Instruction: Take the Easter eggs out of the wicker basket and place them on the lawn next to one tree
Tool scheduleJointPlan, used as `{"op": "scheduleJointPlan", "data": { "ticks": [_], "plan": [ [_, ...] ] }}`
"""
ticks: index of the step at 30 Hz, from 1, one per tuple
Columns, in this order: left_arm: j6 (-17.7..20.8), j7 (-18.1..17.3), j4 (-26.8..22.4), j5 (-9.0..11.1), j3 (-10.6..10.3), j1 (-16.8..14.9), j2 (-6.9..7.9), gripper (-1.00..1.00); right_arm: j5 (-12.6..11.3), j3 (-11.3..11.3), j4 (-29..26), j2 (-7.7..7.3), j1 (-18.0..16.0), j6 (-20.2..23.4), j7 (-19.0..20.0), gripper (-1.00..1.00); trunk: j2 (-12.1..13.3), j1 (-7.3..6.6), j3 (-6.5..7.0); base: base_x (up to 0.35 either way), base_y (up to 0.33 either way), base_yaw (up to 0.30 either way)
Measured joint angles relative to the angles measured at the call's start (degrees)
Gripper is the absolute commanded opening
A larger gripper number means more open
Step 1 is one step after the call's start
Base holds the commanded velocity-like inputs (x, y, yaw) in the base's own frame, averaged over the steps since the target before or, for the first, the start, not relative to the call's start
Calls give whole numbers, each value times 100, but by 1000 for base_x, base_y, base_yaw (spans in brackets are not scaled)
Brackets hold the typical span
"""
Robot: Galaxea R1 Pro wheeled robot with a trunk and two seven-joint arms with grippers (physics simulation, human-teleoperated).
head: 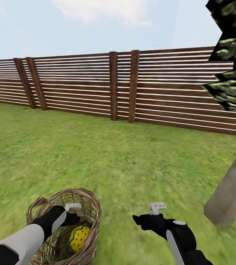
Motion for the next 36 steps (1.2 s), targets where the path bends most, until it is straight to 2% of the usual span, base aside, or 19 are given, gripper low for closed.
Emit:
{"op": "scheduleJointPlan", "data": {
  "ticks": [9, 13, 15, 18, 23, 33, 36],
  "plan": [
    [-27, -236, -176, 40, -15, -21, 169, 100, 1, 135, -18, 0, 8, -2, 12, 100, -12, 23, -200, 0, 0, 0],
    [-58, -351, -208, 55, -22, -23, 200, 100, -4, 155, -17, 6, 8, -2, 13, 100, -18, 34, -288, 0, 0, 0],
    [-65, -440, -214, 62, -26, -26, 210, 100, -5, 191, -17, 6, 9, -2, 9, 100, -20, 39, -333, 0, 0, 0],
    [-69, -575, -302, 56, -25, -31, 285, 100, -3, 312, -16, 2, 9, -2, -5, 100, -24, 46, -399, 0, 0, 0],
    [-64, -837, -449, 51, -24, -33, 399, 100, 1, 378, -16, 2, 9, -2, -10, 100, -31, 59, -510, 0, 0, 0],
    [-63, -983, -514, 48, -24, -33, 439, 100, 1, 395, -112, 2, 10, -2, -6, 100, -44, 85, -732, 0, 0, 0],
    [-63, -987, -551, 48, -23, -33, 437, 100, 0, 394, -178, 11, 14, 0, -10, 100, -45, 85, -732, 0, 0, 0]
  ]
}}
